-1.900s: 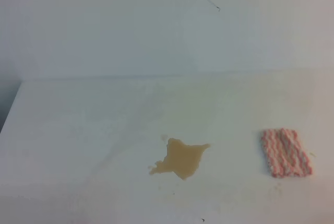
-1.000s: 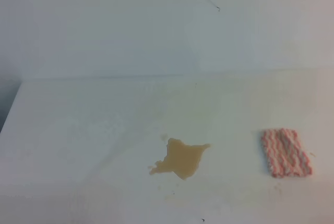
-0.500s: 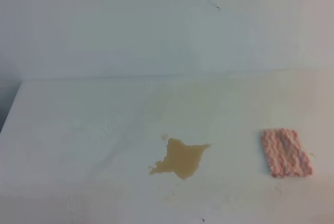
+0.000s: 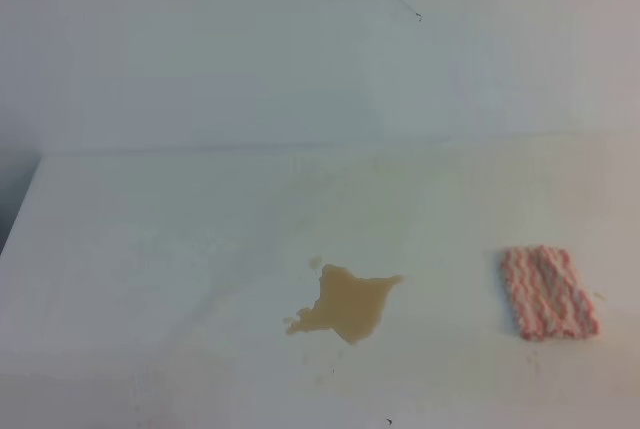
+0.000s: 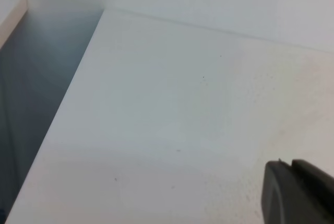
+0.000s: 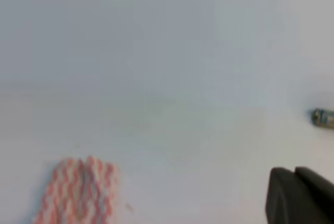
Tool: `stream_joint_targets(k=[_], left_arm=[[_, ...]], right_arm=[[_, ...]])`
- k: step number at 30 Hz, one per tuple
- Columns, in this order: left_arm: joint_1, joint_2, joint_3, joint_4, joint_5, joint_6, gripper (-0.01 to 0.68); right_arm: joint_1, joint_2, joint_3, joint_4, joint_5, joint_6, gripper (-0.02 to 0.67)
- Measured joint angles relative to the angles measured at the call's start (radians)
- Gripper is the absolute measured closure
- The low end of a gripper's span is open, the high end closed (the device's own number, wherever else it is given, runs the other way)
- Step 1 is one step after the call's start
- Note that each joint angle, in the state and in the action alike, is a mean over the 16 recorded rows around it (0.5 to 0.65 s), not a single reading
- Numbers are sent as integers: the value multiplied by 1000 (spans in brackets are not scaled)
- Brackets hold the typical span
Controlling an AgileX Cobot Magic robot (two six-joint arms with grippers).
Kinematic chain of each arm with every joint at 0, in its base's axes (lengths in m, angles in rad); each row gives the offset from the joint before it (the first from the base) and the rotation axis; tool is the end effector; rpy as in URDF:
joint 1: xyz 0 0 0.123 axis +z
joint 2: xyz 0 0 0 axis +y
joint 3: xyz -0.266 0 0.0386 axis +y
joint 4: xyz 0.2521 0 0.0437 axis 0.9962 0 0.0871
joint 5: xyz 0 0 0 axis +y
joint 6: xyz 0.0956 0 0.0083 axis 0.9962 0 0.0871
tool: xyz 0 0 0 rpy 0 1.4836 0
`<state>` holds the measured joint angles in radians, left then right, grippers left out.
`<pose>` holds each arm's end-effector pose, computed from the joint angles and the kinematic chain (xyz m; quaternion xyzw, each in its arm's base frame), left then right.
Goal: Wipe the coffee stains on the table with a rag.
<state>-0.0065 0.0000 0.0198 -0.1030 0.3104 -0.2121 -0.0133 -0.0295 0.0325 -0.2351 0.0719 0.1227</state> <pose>0.0800 -0.0035 0.1773 -0.1095 0.7794 -0.1095 0.6071 0.0811 -0.0027 0.1980 -0.0286 0.7015 -0.0504 0.7103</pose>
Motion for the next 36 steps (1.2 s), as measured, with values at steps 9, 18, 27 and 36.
stream_joint_targets(k=[9,18,27,36], left_arm=[[0,0,14,0,0,0,674],[0,0,23,0,0,0,674],[0,-3,23,0,0,0,674],[0,-2,25,0,0,0,674]], right_arm=[[0,0,-8,26,-309,37,652],[0,30,-105,83,-351,38,652],[1,257,-318,240,-59,40,653],[1,663,-597,399,324,-75,652]])
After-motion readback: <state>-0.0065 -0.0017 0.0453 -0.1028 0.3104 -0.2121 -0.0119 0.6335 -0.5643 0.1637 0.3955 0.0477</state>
